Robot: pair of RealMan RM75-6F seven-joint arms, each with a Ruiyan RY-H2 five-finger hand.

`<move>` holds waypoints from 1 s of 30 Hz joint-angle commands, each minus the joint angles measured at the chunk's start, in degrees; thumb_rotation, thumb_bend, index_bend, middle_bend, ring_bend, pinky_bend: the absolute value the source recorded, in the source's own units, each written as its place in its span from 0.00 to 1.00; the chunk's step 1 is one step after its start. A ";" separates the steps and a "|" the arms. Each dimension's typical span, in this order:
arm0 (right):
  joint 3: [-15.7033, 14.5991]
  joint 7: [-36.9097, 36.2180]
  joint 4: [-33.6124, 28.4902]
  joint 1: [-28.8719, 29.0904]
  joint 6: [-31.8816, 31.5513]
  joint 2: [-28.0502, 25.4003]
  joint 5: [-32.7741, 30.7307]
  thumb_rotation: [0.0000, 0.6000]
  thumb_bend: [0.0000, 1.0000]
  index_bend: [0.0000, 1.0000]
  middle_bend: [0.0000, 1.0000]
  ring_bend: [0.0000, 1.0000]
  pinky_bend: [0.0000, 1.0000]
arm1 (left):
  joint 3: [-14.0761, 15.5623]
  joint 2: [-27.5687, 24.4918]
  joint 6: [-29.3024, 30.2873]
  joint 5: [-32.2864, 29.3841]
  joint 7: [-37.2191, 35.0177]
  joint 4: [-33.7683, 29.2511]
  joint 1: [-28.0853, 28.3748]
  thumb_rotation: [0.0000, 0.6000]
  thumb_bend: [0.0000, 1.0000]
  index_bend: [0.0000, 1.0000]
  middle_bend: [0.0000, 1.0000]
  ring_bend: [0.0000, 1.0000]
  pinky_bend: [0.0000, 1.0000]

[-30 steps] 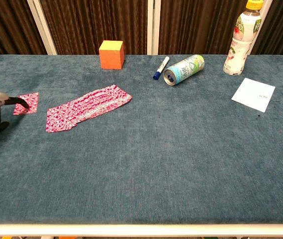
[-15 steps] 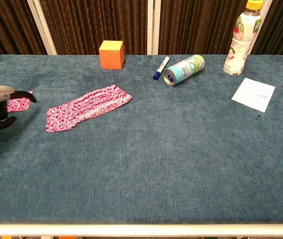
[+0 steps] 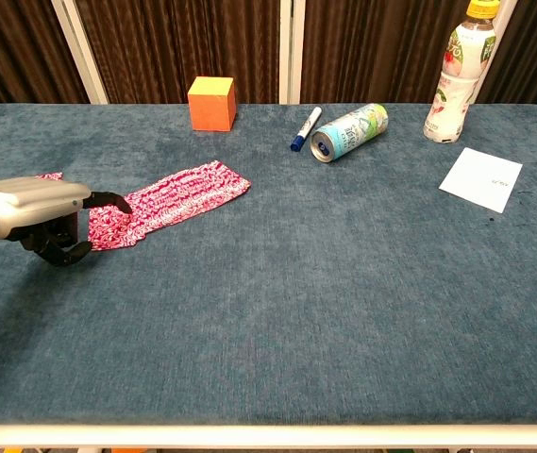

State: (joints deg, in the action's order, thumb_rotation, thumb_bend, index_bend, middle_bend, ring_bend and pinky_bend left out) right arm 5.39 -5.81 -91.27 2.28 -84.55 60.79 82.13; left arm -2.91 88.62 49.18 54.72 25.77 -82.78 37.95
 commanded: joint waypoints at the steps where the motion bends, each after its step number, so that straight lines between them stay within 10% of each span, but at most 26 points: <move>1: 0.00 -0.42 0.39 -0.10 0.04 -0.03 -0.17 1.00 0.28 0.00 0.00 0.00 0.00 | 0.20 -0.03 0.29 -0.82 0.69 0.18 0.10 1.00 0.55 0.13 1.00 1.00 1.00; 30: -0.21 -0.17 0.90 -0.26 -0.57 0.65 0.55 1.00 0.28 0.00 0.00 0.00 0.00 | 4.72 -1.48 2.00 -0.62 2.69 -4.88 -1.80 1.00 0.55 0.13 1.00 1.00 1.00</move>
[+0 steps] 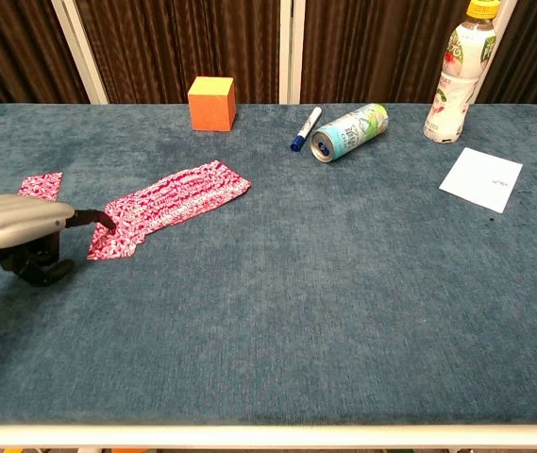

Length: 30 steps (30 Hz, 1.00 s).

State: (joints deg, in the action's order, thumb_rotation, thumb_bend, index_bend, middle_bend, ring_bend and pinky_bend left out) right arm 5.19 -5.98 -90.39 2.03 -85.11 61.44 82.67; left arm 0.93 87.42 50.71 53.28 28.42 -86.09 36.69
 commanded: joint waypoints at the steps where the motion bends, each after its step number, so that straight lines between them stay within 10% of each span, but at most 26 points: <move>1: -0.01 -0.01 0.03 -0.02 -0.04 -0.03 0.03 1.00 0.28 0.00 0.00 0.00 0.00 | 1.35 -0.37 0.71 1.35 0.07 -2.59 -0.78 1.00 0.55 0.13 1.00 1.00 1.00; 18: -0.04 -0.18 0.33 0.09 0.29 0.23 -0.04 1.00 0.28 0.00 0.00 0.00 0.00 | 7.39 -0.68 3.74 9.35 3.45 -13.41 -3.17 1.00 0.55 0.13 1.00 1.00 1.00; 30: -0.05 -0.59 0.56 -0.09 0.06 0.22 -0.01 1.00 0.28 0.00 0.00 0.00 0.00 | 6.24 -2.28 7.25 13.30 2.91 -17.33 -4.07 1.00 0.55 0.13 1.00 1.00 0.99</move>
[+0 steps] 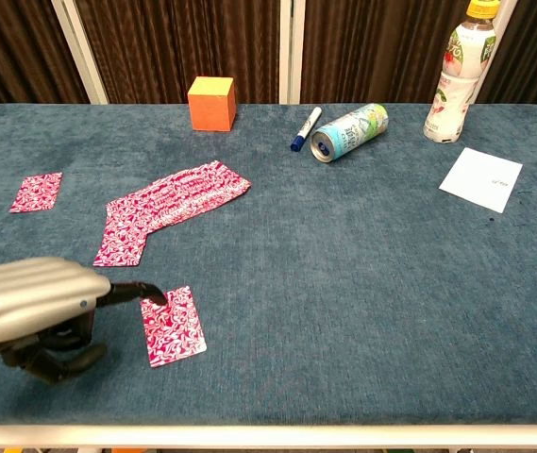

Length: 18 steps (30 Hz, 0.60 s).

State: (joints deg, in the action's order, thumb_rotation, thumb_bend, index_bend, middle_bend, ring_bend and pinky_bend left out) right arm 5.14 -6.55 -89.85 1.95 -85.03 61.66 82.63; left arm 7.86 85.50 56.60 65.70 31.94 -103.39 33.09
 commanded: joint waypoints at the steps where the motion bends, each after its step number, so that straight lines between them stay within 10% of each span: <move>1: 0.02 -0.03 0.02 0.01 -0.03 -0.01 0.04 1.00 0.28 0.00 0.00 0.00 0.00 | -1.16 -0.67 2.66 1.95 -1.16 0.03 -0.88 1.00 0.55 0.13 1.00 1.00 0.99; 6: 0.11 0.11 -0.22 0.15 -0.12 0.01 0.26 1.00 0.28 0.00 0.00 0.00 0.00 | -3.45 -3.30 10.18 7.82 -5.25 -0.06 -3.43 1.00 0.53 0.13 0.89 0.90 0.90; 9: 0.15 0.42 -0.33 0.25 -0.46 0.28 0.73 1.00 0.28 0.00 0.00 0.00 0.00 | -5.00 -5.19 17.63 11.73 -7.15 1.49 -6.26 1.00 0.51 0.15 0.66 0.63 0.74; 13: 0.20 -0.56 -0.29 0.36 -1.82 0.79 2.50 1.00 0.20 0.00 0.00 0.00 0.00 | -7.52 -8.54 25.62 9.40 -4.61 2.01 -10.51 1.00 0.47 0.14 0.14 0.05 0.12; 18: 0.10 -1.17 -0.09 0.14 -3.92 1.11 4.63 1.00 0.10 0.00 0.00 0.00 0.00 | -7.64 -12.55 30.07 9.07 -9.91 2.91 -15.11 1.00 0.42 0.14 0.00 0.00 0.03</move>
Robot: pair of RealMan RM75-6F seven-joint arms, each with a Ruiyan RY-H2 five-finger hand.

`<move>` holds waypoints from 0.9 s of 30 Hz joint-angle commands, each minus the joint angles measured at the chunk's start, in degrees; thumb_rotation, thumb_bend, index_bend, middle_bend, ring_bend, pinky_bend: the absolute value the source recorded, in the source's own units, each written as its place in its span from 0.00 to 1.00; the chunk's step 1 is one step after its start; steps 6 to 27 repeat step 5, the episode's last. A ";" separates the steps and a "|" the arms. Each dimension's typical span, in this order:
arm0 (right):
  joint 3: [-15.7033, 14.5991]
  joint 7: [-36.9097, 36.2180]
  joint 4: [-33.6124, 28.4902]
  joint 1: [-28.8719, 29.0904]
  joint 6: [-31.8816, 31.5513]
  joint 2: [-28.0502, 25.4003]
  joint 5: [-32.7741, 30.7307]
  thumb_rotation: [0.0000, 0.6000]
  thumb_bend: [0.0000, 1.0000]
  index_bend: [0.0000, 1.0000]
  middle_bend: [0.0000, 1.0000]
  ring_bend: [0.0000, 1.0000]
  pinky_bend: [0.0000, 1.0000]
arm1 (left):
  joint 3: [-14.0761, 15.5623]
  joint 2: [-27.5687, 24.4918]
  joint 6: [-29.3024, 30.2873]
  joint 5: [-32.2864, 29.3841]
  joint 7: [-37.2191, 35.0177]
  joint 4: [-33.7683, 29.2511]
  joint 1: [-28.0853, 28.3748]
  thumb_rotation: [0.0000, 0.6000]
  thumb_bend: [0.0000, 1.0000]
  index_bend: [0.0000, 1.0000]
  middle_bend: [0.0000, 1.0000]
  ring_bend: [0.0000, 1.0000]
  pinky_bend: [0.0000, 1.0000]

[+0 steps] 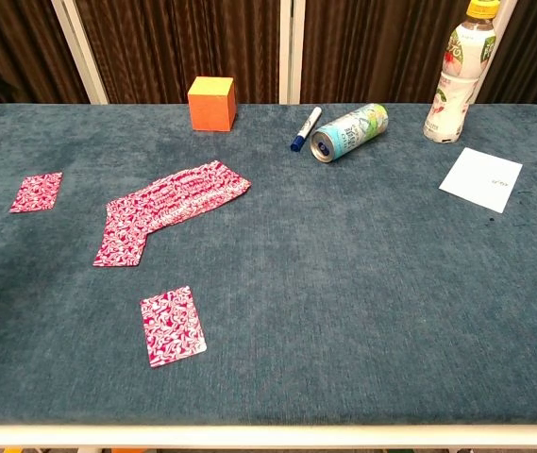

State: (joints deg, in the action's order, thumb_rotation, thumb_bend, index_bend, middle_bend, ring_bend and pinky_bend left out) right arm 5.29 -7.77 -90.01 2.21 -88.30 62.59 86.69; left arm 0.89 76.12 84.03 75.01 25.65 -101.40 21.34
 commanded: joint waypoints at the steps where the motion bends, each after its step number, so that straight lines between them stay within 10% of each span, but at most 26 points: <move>1: 0.01 0.63 0.10 -0.25 -1.16 0.46 0.69 1.00 0.10 0.00 0.00 0.00 0.00 | -0.05 -4.11 3.19 -0.03 -5.40 1.01 -4.60 1.00 0.42 0.14 0.00 0.00 0.03; 27: -0.11 2.45 0.48 -0.68 -2.75 1.90 1.46 1.00 0.20 0.00 0.00 0.00 0.00 | 1.24 -6.46 3.17 0.61 -12.76 1.15 -7.51 1.00 0.42 0.14 0.00 0.00 0.03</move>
